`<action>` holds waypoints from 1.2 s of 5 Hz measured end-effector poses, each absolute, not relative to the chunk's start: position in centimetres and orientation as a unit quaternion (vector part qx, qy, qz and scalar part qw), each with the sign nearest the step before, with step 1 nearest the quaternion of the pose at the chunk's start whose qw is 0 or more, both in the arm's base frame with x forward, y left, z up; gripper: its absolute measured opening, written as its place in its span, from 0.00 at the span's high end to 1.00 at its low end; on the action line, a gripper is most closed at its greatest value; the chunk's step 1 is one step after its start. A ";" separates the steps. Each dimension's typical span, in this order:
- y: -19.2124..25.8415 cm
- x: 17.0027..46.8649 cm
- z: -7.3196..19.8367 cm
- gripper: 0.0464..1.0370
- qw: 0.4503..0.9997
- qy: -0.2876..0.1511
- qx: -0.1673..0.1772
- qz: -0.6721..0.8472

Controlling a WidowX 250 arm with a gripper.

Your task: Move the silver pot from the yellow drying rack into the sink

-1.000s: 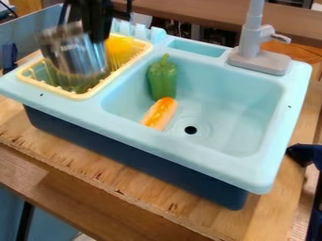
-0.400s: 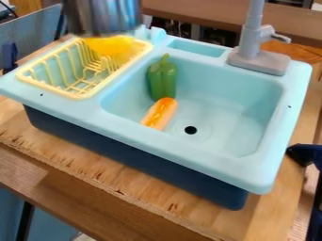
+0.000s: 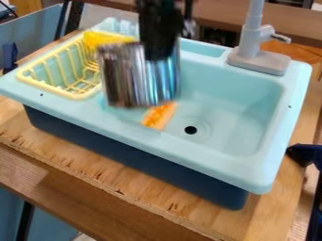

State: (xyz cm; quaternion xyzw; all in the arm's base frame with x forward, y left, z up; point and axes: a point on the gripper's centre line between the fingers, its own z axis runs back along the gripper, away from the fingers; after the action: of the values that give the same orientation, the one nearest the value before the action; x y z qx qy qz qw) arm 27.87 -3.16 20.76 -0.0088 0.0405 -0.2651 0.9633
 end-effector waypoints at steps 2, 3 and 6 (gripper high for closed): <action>-5.5 30.0 18.5 0.99 0.949 0.033 0.000 -0.313; -6.9 32.0 19.6 0.99 0.925 0.020 0.048 -0.377; -7.2 30.7 15.8 0.99 0.921 0.050 0.046 -0.383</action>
State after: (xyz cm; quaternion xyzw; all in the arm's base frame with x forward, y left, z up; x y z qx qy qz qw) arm 30.70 -7.21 15.83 0.0460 0.0504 -0.3831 0.9212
